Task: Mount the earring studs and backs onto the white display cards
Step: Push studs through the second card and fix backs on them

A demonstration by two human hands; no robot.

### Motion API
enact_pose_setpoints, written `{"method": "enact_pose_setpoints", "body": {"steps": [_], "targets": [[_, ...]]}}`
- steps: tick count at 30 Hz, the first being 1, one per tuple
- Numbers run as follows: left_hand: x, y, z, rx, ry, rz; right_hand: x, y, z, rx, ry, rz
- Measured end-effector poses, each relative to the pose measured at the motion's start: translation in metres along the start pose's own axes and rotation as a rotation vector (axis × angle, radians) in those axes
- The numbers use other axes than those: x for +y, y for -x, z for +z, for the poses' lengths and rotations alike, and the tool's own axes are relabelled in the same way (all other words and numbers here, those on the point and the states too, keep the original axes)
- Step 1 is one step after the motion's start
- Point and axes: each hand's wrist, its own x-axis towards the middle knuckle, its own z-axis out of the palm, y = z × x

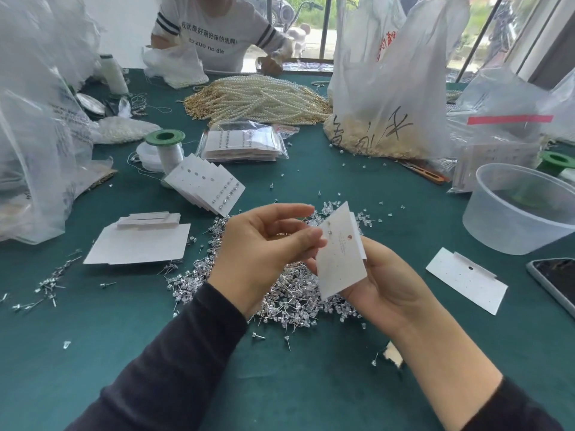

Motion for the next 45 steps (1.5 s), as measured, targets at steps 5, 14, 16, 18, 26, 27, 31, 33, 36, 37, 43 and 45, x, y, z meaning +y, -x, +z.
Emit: {"method": "enact_pose_setpoints", "body": {"steps": [5,14,16,18,26,27,31,33,36,37,43,45], "targets": [[0.003,0.004,0.007,0.012,0.009,0.07,0.006,0.001,0.006,-0.1,-0.053,0.031],[-0.001,0.002,0.004,-0.022,-0.009,0.019,0.005,0.003,0.009,-0.081,-0.124,0.068],[-0.003,0.001,0.004,-0.02,-0.014,0.02,0.005,0.003,0.01,-0.08,-0.105,0.062],[-0.005,0.001,0.005,-0.019,-0.029,0.024,0.004,0.003,0.011,-0.085,-0.102,0.059],[-0.013,0.0,0.006,-0.006,-0.118,0.045,0.005,0.004,0.015,-0.077,-0.078,0.044],[-0.014,0.0,0.007,0.011,-0.151,0.062,0.006,0.003,0.015,-0.06,-0.08,0.05],[-0.022,0.002,0.011,0.16,-0.493,0.238,0.011,0.0,0.011,0.024,-0.125,0.062],[-0.024,0.004,0.012,0.216,-0.7,0.384,0.013,0.0,0.011,0.072,-0.116,0.026],[-0.026,0.008,0.017,0.2,-0.788,0.478,0.016,0.0,0.009,0.207,-0.001,-0.122],[-0.024,0.009,0.019,0.17,-0.754,0.442,0.018,-0.001,0.008,0.261,0.067,-0.214],[-0.018,0.013,0.022,0.006,-0.25,-0.036,0.026,0.001,0.008,0.381,0.913,-0.803],[-0.017,0.01,0.018,0.038,-0.116,-0.122,0.03,-0.001,0.009,0.379,1.069,-0.896]]}}
